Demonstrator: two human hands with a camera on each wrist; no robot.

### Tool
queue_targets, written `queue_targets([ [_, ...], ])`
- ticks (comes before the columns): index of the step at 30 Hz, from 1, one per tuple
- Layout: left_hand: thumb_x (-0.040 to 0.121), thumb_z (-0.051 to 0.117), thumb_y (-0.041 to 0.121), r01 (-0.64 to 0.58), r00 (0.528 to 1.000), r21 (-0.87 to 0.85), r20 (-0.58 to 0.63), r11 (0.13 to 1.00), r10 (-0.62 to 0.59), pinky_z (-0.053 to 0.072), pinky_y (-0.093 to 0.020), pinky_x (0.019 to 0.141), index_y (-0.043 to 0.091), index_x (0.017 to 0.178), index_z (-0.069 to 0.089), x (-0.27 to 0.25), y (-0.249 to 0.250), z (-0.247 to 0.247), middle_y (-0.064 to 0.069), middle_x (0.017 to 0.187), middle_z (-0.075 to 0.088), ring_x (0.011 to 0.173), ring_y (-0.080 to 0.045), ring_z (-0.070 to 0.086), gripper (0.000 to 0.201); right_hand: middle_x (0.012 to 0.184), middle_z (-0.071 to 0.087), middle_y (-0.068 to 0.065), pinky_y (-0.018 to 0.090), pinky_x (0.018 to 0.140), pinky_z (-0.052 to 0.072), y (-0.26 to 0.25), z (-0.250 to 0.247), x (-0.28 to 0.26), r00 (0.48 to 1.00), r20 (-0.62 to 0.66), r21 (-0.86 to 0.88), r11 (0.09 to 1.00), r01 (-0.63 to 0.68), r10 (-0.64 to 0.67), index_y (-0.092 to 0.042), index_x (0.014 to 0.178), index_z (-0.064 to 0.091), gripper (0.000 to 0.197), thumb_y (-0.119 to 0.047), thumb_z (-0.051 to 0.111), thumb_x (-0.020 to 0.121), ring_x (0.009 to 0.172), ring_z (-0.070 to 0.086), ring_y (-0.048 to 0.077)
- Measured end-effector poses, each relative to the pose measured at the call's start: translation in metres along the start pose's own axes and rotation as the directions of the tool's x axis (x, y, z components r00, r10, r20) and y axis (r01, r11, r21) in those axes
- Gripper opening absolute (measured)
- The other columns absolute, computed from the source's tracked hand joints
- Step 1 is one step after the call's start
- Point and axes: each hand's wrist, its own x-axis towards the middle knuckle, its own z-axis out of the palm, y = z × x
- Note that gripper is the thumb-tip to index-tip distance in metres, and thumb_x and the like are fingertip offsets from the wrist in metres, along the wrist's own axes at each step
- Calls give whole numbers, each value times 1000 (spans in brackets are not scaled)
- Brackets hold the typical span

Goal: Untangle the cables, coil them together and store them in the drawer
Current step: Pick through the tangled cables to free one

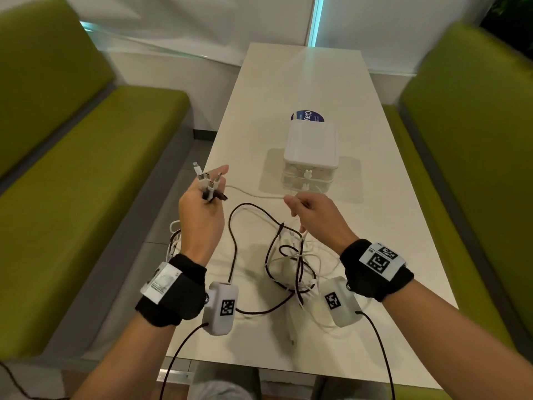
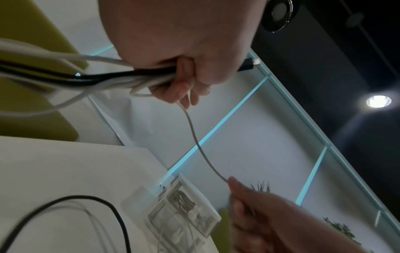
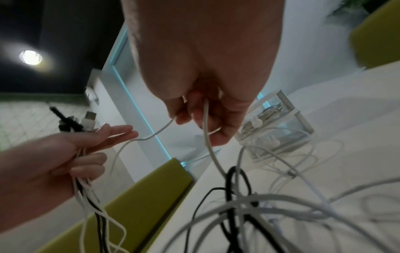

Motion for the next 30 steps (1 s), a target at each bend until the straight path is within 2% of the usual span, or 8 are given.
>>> queue_targets([
  [2, 101, 45, 8, -50, 994, -67, 89, 996, 56, 43, -27, 104, 13, 95, 67, -4, -1, 6, -2, 119, 67, 118, -12, 59, 23, 47, 44, -11, 20, 51, 47, -7, -2, 3, 998, -55, 80, 997, 13, -9, -8, 70, 61, 43, -37, 53, 100, 50, 59, 20],
  [7, 98, 52, 6, -269, 903, 162, 384, 949, 190, 50, -29, 97, 30, 128, 61, -12, -7, 26, 7, 121, 64, 110, -5, 59, 40, 45, 39, -1, 53, 66, 57, -29, -6, 4, 997, 60, 295, 955, 38, -58, -9, 75, 63, 38, -35, 52, 101, 36, 47, 10],
  [10, 92, 51, -6, -392, 855, 316, 472, 864, 215, 53, -37, 89, 31, 133, 56, -12, -11, 30, 7, 122, 58, 105, -12, 60, 56, 46, 40, 0, 42, 59, 47, -31, -7, -3, 988, 133, 296, 955, 32, -74, -8, 77, 64, 40, -36, 50, 102, 37, 42, 12],
  [14, 92, 48, -2, -452, 840, 496, 516, 741, 167, 50, -38, 81, 20, 117, 63, -12, -7, 29, 7, 118, 56, 91, -16, 57, 37, 51, 36, -13, 33, 51, 27, -26, -7, -12, 974, 211, 392, 920, -11, -78, -12, 79, 69, 37, -28, 47, 104, 48, 26, 15],
  [17, 90, 46, 2, -395, 862, 563, 501, 727, 80, 50, -45, 81, 16, 104, 60, -8, -8, 28, 0, 101, 65, 88, -26, 61, 24, 57, 26, 0, 39, 55, 20, -22, -7, -13, 970, 235, 433, 900, -43, -66, -11, 80, 69, 36, -31, 48, 102, 50, 24, 15],
  [22, 90, 45, 1, -227, 951, 454, 293, 862, 96, 51, -44, 91, 10, 98, 64, -2, 2, 21, -3, 104, 70, 103, -22, 64, 22, 59, 44, 7, 30, 64, 42, -11, -3, -16, 970, 232, 257, 966, 12, -73, -13, 65, 56, 48, -44, 47, 100, 54, 48, 19],
  [26, 92, 43, -10, -88, 994, 354, 97, 931, 57, 44, -18, 91, 18, 90, 63, 17, 16, 10, 0, 98, 67, 93, -4, 61, 35, 56, 40, -5, 30, 60, 33, 5, 2, -14, 960, 280, -8, 1000, -21, 22, -9, 64, 43, 57, -54, 45, 99, 51, 35, 12],
  [30, 92, 46, -7, -52, 993, 481, 114, 875, -4, 46, -30, 99, 15, 105, 68, 27, -4, 5, 0, 111, 70, 111, -16, 62, 34, 57, 43, -10, 26, 60, 35, 10, 0, -12, 972, 225, -96, 995, -42, 63, -12, 66, 52, 54, -53, 41, 100, 51, 38, 8],
])
